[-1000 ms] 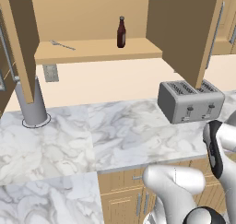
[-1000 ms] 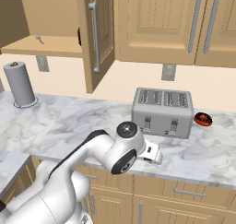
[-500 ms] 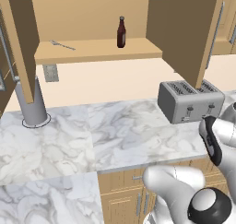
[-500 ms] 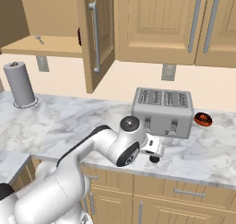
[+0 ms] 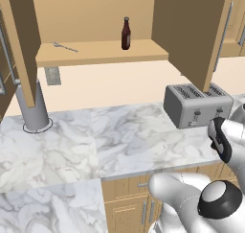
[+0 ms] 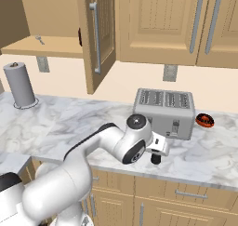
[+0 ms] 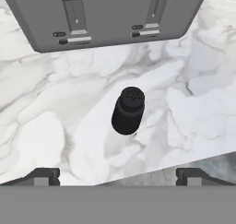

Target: Pick the shaker and ketchup from the counter and place them in the cabinet.

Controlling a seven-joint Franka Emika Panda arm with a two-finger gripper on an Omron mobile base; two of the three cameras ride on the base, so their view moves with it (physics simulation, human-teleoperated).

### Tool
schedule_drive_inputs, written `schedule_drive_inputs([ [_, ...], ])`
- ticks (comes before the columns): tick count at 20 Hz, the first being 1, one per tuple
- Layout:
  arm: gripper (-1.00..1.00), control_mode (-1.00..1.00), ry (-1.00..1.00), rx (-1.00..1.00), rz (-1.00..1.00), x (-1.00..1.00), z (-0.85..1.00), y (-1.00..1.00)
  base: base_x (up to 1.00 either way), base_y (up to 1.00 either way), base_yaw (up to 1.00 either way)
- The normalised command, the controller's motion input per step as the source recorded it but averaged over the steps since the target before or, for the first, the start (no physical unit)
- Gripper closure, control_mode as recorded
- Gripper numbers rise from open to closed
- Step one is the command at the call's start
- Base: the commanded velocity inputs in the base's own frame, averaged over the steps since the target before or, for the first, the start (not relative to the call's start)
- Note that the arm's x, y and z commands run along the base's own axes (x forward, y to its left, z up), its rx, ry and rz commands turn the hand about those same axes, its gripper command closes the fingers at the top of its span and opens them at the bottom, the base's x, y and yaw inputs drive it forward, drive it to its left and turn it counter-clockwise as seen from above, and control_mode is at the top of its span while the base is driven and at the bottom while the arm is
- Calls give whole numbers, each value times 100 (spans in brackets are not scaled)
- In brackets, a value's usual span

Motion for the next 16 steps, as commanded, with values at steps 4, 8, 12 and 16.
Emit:
schedule_drive_inputs([
  [4, -100, -100, -2, 0, 2, 8, -4, -6, 0, 0, 0],
  [8, -100, -100, -7, 0, 4, 0, -9, 0, 0, 0, 0],
  [12, -100, -100, -9, -2, 4, 0, -16, 0, 0, 0, 0],
  [16, -100, -100, -3, -1, 1, 15, -13, 0, 0, 0, 0],
])
